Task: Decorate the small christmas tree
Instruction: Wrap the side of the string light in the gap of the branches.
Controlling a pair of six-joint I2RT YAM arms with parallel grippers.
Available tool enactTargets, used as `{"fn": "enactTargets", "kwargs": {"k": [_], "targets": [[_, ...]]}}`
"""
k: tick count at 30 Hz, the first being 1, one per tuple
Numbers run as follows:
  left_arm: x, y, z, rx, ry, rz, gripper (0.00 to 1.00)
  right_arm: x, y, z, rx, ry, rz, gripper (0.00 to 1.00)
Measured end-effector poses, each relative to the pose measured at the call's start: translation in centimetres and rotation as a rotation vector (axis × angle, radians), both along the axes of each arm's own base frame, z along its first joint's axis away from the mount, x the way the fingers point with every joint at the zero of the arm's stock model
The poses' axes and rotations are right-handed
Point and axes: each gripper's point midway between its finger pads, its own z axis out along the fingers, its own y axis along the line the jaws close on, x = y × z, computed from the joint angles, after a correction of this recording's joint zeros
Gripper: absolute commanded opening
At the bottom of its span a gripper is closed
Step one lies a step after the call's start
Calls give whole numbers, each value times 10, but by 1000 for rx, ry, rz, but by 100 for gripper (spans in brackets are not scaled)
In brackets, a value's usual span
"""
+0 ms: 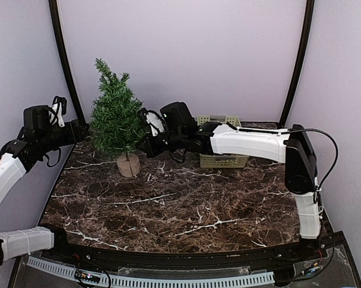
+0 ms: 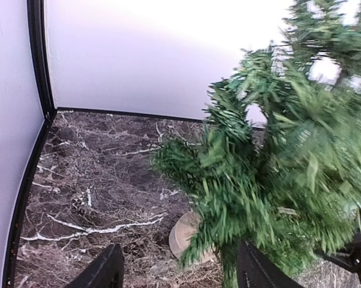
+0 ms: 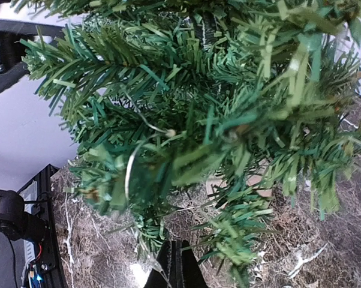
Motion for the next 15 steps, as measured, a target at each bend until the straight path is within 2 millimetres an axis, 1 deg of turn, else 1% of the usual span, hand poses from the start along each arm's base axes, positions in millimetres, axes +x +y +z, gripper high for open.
{"fn": "enactTargets", "kwargs": {"k": [4,6,8,10,12,13,15], "targets": [[-22,-5,17,-29,-31,-38,67,4,-2,-1,0,18,-35,0],[-31,-13,26,-59,-45,-81,67,7,-4,-2,-2,26,-50,0],[-40,-29,32,-95,-55,-143,67,11,-7,-2,-2,34,-66,0],[-47,-50,33,-124,-46,-212,67,15,-9,-3,0,40,-78,0],[-56,-76,30,-147,-22,-291,67,19,-12,-4,0,48,-90,1],[-59,-89,27,-155,-6,-333,68,20,-14,-5,-2,52,-94,16],[-63,-111,21,-171,26,-390,68,20,-20,-9,-7,68,-101,42]]}}
